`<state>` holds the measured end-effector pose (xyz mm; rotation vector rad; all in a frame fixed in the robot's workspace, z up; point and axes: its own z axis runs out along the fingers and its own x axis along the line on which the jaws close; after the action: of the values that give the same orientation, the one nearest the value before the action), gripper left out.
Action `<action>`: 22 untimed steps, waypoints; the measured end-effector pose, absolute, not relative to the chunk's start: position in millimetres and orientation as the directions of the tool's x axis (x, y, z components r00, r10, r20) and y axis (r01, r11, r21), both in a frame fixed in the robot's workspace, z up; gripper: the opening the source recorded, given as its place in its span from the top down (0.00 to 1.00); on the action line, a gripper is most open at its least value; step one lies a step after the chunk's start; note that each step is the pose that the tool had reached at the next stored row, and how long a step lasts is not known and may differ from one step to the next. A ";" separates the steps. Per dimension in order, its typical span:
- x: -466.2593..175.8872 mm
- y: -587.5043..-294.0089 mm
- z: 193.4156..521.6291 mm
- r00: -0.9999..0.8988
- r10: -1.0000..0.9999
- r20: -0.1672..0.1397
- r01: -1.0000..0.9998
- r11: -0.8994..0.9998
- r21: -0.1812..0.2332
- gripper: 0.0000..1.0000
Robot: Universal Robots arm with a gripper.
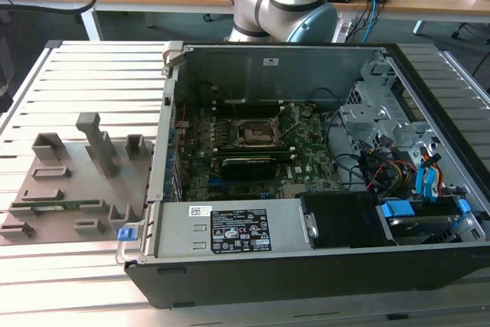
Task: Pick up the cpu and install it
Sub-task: 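Pick up the cpu and move it towards the insertion slot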
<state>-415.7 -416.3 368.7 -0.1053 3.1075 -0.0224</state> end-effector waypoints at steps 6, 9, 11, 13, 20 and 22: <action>-415.7 -416.3 384.4 -0.997 -0.068 -0.032 -0.067 0.998 -0.016 0.45; -415.7 -416.3 390.4 -0.997 -0.068 -0.032 -0.067 0.998 -0.016 0.45; -415.7 -416.3 395.9 -0.997 -0.068 -0.032 -0.068 0.998 -0.016 0.45; -415.7 -416.3 402.5 -0.997 -0.068 -0.032 -0.067 0.998 -0.016 0.45; -415.7 -416.3 418.7 -0.997 -0.068 -0.032 -0.067 0.998 -0.016 0.45; -415.5 -416.2 421.1 -0.997 -0.068 -0.032 -0.068 0.998 -0.016 0.45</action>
<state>-415.5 -416.2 421.1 -0.1055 3.1074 -0.0224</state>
